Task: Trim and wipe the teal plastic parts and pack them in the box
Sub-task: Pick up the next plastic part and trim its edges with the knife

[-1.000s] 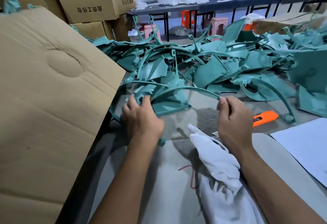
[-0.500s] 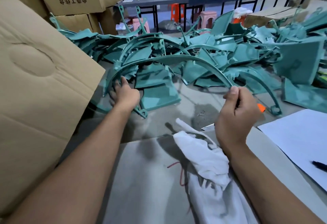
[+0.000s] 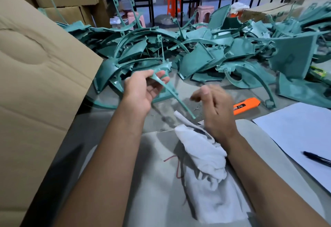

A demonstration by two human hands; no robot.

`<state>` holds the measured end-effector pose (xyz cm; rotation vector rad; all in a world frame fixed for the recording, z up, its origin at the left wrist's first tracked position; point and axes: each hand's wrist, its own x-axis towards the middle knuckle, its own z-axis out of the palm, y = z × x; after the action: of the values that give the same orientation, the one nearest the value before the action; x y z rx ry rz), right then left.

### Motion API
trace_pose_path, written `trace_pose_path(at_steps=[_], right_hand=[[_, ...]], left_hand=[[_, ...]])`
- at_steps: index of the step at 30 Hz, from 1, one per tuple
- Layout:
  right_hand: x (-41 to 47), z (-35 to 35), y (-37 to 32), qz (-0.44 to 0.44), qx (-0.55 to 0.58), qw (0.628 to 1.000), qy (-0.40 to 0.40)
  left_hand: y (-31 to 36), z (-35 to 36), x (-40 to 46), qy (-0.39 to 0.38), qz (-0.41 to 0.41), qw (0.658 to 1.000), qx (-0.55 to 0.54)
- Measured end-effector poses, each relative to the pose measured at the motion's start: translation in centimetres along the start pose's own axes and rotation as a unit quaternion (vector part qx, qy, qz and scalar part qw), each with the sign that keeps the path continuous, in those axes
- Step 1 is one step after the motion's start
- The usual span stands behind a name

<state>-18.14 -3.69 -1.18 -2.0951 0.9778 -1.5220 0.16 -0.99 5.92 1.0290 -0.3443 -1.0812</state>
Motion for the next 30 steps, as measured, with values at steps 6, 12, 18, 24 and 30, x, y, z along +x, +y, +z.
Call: trace_pose_path(at_steps=[6, 12, 18, 24, 30], right_hand=[[1.2, -3.1, 3.2, 0.284, -0.382, 0.879, 0.033], [1.7, -2.1, 3.0, 0.259, -0.346, 0.886, -0.167], [1.9, -2.7, 2.6, 0.171, -0.299, 0.916, -0.205], [1.7, -3.4, 3.5, 0.195, -0.416, 0.871, -0.174], [1.7, -2.5, 3.8, 0.179, -0.381, 0.901, -0.102]], left_hand=[[0.2, -3.4, -1.3, -0.094, -0.016, 0.995, -0.014], [-2.5, -7.8, -1.0, -0.094, -0.03, 0.994, 0.054], [-2.8, -9.6, 0.1, -0.034, 0.104, 0.98, 0.167], [-2.1, -11.0, 0.1, -0.056, 0.171, 0.944, 0.276], [-2.4, -11.8, 0.3, -0.054, 0.316, 0.793, 0.518]])
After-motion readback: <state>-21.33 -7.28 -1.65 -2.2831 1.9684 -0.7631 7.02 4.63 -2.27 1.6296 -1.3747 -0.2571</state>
